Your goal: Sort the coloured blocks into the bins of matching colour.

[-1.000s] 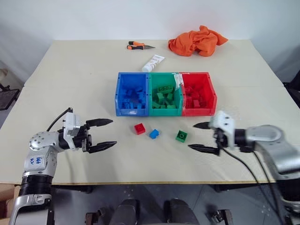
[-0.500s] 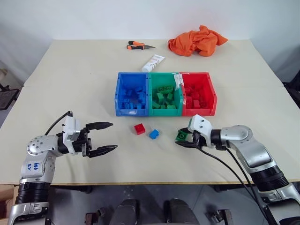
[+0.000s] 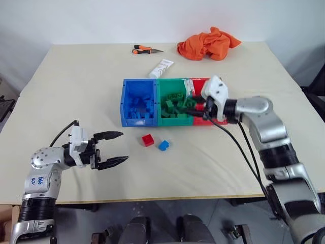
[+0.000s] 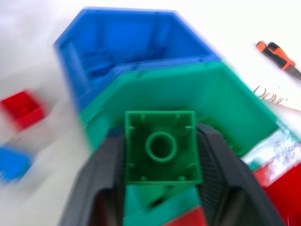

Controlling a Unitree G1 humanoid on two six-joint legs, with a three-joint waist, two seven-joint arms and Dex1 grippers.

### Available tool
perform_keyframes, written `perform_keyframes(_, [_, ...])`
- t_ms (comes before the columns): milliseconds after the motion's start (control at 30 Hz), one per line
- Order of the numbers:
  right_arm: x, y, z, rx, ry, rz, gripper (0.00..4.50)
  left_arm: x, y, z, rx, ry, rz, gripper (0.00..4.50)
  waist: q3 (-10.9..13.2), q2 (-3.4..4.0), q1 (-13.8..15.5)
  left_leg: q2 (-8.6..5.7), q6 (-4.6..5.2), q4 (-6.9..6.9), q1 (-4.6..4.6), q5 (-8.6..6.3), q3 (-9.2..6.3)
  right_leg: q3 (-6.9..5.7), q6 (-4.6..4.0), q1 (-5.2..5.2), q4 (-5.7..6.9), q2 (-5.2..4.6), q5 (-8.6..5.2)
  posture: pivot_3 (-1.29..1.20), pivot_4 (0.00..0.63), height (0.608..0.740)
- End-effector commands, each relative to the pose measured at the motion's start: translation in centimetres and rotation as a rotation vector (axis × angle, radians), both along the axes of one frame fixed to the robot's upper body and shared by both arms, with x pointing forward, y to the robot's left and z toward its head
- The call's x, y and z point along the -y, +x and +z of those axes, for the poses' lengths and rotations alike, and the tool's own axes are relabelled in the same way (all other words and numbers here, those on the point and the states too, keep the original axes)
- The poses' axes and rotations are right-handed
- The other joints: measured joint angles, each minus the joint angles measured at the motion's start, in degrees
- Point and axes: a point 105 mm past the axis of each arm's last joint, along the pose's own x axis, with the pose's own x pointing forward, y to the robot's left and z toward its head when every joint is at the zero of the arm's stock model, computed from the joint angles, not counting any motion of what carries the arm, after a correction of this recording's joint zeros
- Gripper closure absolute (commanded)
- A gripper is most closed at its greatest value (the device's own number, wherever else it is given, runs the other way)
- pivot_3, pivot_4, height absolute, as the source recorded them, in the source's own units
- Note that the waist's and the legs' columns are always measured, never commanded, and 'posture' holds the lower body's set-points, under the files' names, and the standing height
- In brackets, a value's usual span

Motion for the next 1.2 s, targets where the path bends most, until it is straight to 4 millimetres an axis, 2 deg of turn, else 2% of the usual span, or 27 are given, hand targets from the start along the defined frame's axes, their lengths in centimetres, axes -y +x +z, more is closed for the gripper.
perform_keyframes(33, [-0.4, 2.6, 0.3, 0.039, -0.013, -0.081, 2.67, 0.1, 0.0, 0.8, 0.041, -0.017, -0.004, 0.0, 0.0, 0.0, -0.12, 0.01, 0.0, 0.0, -0.01, 0.0, 0.0, -0.01, 0.0, -0.05, 0.04, 0.0, 0.0, 0.0, 0.15, 0.74])
perform_keyframes(133, [-0.8, 3.9, 0.2, 0.039, -0.024, -0.12, 1.71, 0.2, 0.0, 0.8, 0.045, -0.016, -0.005, 0.0, 0.0, 0.0, -0.17, 0.0, -0.01, -0.01, -0.13, 0.0, 0.01, -0.03, 0.0, -0.26, 0.18, -0.01, 0.0, 0.0, 0.15, 0.74])
perform_keyframes(300, [-0.9, 3.9, 1.4, 0.09, -0.009, -0.085, 0.03, 0.1, 0.1, 0.9, 0.047, -0.014, -0.006, 0.0, 0.0, 0.0, -0.28, -0.01, -0.02, 0.02, -0.33, 0.0, -0.02, -0.07, 0.0, -0.4, 0.27, -0.02, 0.0, 0.0, 0.15, 0.74])
perform_keyframes(467, [-0.1, 1.7, 1.6, 0.111, -0.005, 0.032, 0.03, 0.2, 0.1, 0.7, 0.038, -0.015, -0.012, 0.0, 0.0, 0.0, -0.25, 0.0, -0.02, 0.19, -0.6, 0.0, -0.04, -0.09, 0.0, -0.65, 0.49, -0.01, 0.0, 0.0, 0.15, 0.74])
perform_keyframes(600, [1.4, -3.4, 0.5, 0.098, -0.025, 0.241, 0.03, 0.3, 0.2, 0.8, 0.034, -0.014, -0.015, 0.0, 0.0, 0.0, 0.34, 0.0, -0.02, 0.22, -0.7, 0.0, -0.15, -0.12, 0.01, -0.65, 0.45, -0.02, 0.01, 0.0, 0.15, 0.74])
perform_keyframes(667, [4.1, -6.2, -0.7, 0.03, -0.046, 0.292, 0.03, 0.2, 0.2, 0.8, 0.031, -0.01, -0.012, 0.0, 0.0, 0.0, 0.57, -0.02, -0.01, 0.23, -0.77, 0.0, -0.18, -0.13, 0.02, -0.65, 0.4, -0.03, 0.01, 0.0, 0.15, 0.74])
perform_keyframes(733, [5.7, -8.0, -1.3, -0.026, -0.064, 0.315, 0.03, 0.0, 0.2, 0.8, 0.029, -0.007, -0.008, 0.0, 0.0, 0.0, 0.79, -0.02, -0.01, 0.25, -0.81, -0.01, -0.18, -0.14, 0.02, -0.62, 0.3, -0.03, 0.01, 0.0, 0.15, 0.74])
perform_keyframes(867, [11.0, -11.1, -2.4, -0.153, -0.127, 0.227, 0.03, -0.6, 0.0, 0.7, 0.026, 0.003, 0.003, 0.0, 0.0, 0.0, 0.62, 0.0, 0.02, 0.29, -0.79, 0.0, -0.1, -0.1, 0.01, -0.55, -0.02, -0.01, 0.01, 0.0, 0.15, 0.74])
perform_keyframes(933, [12.7, -12.1, -2.8, -0.192, -0.152, 0.173, 0.03, -0.7, -0.1, 0.7, 0.027, 0.005, 0.005, 0.0, 0.0, 0.0, 0.53, 0.04, 0.01, 0.27, -0.73, 0.01, -0.1, -0.1, 0.01, -0.52, 0.0, 0.0, 0.01, 0.0, 0.15, 0.74])
perform_keyframes(1067, [14.9, -13.5, -3.5, -0.242, -0.189, 0.084, 0.03, -0.8, -0.2, 0.7, 0.025, 0.007, 0.003, 0.0, 0.0, 0.01, 0.3, 0.05, 0.02, 0.27, -0.68, 0.03, 0.01, -0.04, 0.0, -0.49, 0.01, 0.01, 0.01, 0.0, 0.15, 0.74])
perform_keyframes(1200, [13.3, -13.2, -3.5, -0.22, -0.173, 0.095, 0.03, -0.5, -0.1, 0.9, 0.024, 0.009, -0.006, 0.0, 0.0, 0.01, 0.24, 0.05, 0.03, 0.29, -0.65, 0.04, 0.07, 0.03, 0.01, -0.46, 0.01, 0.01, 0.01, 0.0, 0.15, 0.74])
